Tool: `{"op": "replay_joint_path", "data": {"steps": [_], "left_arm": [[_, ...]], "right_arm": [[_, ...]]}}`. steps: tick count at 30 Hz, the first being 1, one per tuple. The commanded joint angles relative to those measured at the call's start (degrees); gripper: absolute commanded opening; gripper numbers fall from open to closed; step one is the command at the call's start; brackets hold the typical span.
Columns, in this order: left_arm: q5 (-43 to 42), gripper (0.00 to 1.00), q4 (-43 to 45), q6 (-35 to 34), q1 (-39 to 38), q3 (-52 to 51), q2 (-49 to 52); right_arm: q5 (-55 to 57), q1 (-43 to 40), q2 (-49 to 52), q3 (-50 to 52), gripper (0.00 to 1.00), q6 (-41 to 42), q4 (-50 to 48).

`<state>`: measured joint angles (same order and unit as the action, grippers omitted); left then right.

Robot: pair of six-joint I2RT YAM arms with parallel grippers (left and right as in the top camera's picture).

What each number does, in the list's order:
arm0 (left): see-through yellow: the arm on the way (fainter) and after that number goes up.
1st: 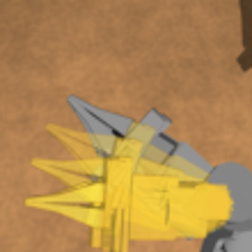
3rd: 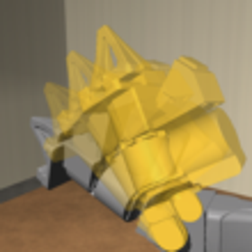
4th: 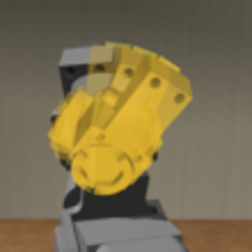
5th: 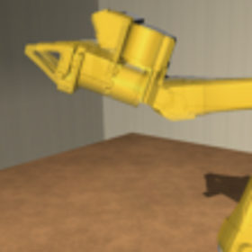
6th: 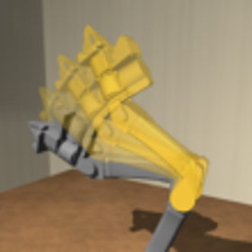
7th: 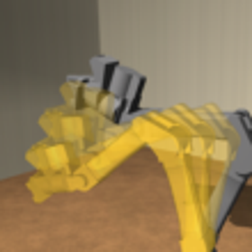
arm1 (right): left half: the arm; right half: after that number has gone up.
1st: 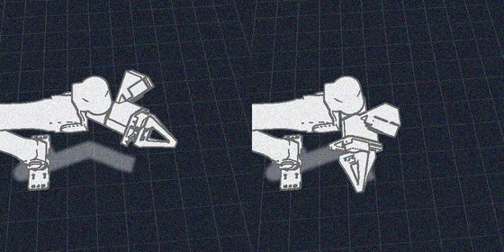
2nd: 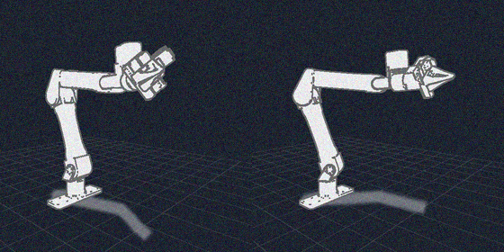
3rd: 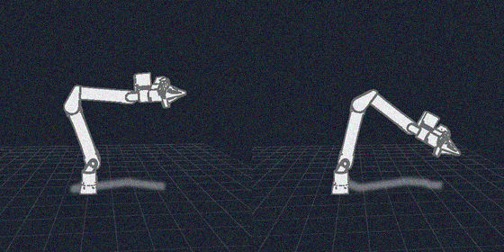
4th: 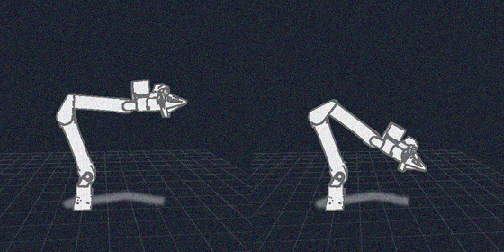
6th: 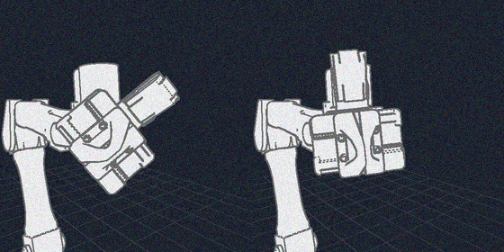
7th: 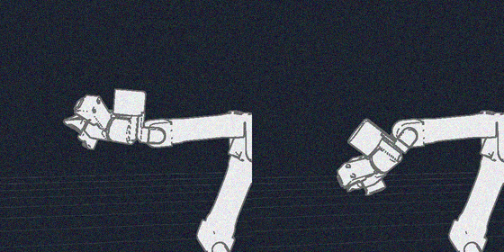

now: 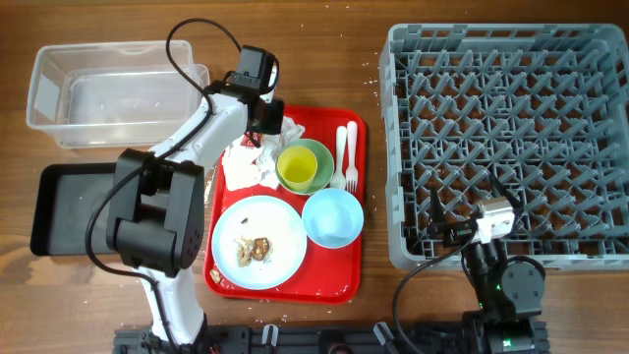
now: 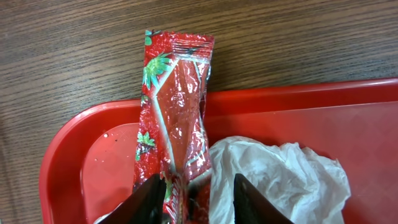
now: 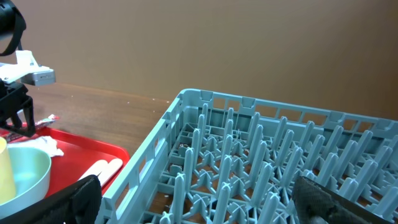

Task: Sort waste into correct bins and load items into the dishwasher rack
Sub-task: 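Grasp the red candy wrapper with the left gripper and lift, then carry the wrapper left and drop it into the clear bin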

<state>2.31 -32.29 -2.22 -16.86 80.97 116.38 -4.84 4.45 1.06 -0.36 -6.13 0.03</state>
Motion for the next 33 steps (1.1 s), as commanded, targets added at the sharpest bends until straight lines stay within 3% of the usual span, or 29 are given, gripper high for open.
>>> {"op": "replay_joint_path", "data": {"steps": [1, 4, 6, 17, 25, 29, 33], "left_arm": [[1.03, 0.3, 0.35, 0.5, 0.37, 0.59, 1.46], [1.01, 0.2, 0.42, 0.48, 0.42, 0.57, 1.84], [1.05, 0.04, 0.44, 0.48, 0.42, 0.68, 1.68], [1.03, 0.04, 0.44, -10.84, 1.68, 0.81, -12.02], [0.28, 0.04, 1.51, -25.51, 12.09, 0.81, -15.56], [-3.63, 0.04, 3.06, -36.09, 20.22, 0.81, -15.67], [-16.98, 0.04, 8.04, -37.73, 27.61, 0.81, -15.89]], "right_arm": [[0.7, -0.28, 0.28, 0.04, 1.0, -0.52, -0.15], [0.7, -0.28, 0.28, 0.04, 1.0, -0.55, -0.15], [0.7, -0.28, 0.28, 0.04, 1.0, -0.52, -0.15], [0.7, -0.28, 0.28, 0.04, 1.0, -0.55, -0.15], [0.7, -0.28, 0.28, 0.04, 1.0, -0.52, -0.15], [0.7, -0.28, 0.28, 0.04, 1.0, -0.55, -0.15], [0.7, -0.28, 0.28, 0.04, 1.0, -0.55, -0.15]]}}
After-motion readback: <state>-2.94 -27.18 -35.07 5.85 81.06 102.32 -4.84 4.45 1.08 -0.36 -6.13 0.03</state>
